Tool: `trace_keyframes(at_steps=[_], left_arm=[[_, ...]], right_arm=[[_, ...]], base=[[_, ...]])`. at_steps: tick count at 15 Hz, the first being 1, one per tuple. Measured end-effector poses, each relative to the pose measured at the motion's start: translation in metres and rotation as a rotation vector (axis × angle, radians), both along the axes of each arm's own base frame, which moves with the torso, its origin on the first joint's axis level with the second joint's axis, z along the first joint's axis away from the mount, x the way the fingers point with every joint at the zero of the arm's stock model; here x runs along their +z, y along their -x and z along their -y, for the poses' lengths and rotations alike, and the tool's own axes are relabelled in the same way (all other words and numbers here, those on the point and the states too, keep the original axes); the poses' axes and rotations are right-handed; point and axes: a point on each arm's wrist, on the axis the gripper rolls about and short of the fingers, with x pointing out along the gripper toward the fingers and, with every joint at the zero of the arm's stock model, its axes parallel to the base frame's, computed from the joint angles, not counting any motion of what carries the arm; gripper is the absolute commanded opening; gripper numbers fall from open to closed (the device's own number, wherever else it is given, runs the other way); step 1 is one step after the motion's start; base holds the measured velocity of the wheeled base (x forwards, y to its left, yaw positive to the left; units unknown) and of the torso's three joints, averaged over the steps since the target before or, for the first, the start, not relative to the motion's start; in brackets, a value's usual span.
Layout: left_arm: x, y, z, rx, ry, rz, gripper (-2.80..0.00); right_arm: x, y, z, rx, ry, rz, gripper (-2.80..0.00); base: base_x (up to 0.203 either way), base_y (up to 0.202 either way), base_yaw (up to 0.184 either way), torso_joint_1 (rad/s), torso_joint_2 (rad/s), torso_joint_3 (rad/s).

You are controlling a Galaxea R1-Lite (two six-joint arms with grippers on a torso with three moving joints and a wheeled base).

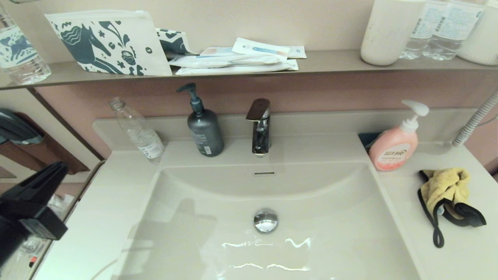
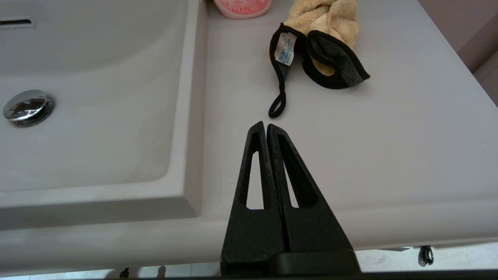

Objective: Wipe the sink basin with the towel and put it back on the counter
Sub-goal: Pick up the cloth

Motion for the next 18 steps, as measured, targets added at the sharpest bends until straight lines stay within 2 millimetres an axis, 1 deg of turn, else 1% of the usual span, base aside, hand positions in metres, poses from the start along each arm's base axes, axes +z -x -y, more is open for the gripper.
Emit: trace_keyframes(at_steps=[2, 4, 7, 10, 13, 15, 18], left_arm=[[-0.001, 0.025, -0.013, 0.097, 0.01, 0.046, -2.8], [-0.006, 0.052, -0.023, 0.195, 0.016, 0.076, -2.8], [-0.02, 0.084, -0.027, 0.281, 0.022, 0.103, -2.8], [-0.03, 0.104, -0.027, 0.317, 0.032, 0.17, -2.8], [-0.045, 0.118, -0.027, 0.325, 0.03, 0.183, -2.8], [-0.058, 0.123, -0.027, 0.313, 0.032, 0.187, -2.8], [-0.069, 0.125, -0.026, 0.264, 0.054, 0.209, -2.8]], right_arm=[[0.0, 0.0, 0.0, 0.0, 0.0, 0.0, -2.8], [0.0, 0.0, 0.0, 0.0, 0.0, 0.0, -2.8], [0.0, 0.0, 0.0, 0.0, 0.0, 0.0, -2.8], [0.0, 0.0, 0.0, 0.0, 0.0, 0.0, -2.8], [0.0, 0.0, 0.0, 0.0, 0.0, 0.0, -2.8], [0.0, 0.0, 0.0, 0.0, 0.0, 0.0, -2.8], [0.0, 0.0, 0.0, 0.0, 0.0, 0.0, -2.8]], base=[[0.0, 0.0, 0.0, 0.0, 0.0, 0.0], [0.0, 0.0, 0.0, 0.0, 0.0, 0.0], [0.0, 0.0, 0.0, 0.0, 0.0, 0.0], [0.0, 0.0, 0.0, 0.0, 0.0, 0.0], [0.0, 0.0, 0.0, 0.0, 0.0, 0.0], [0.0, 0.0, 0.0, 0.0, 0.0, 0.0], [0.0, 0.0, 0.0, 0.0, 0.0, 0.0]])
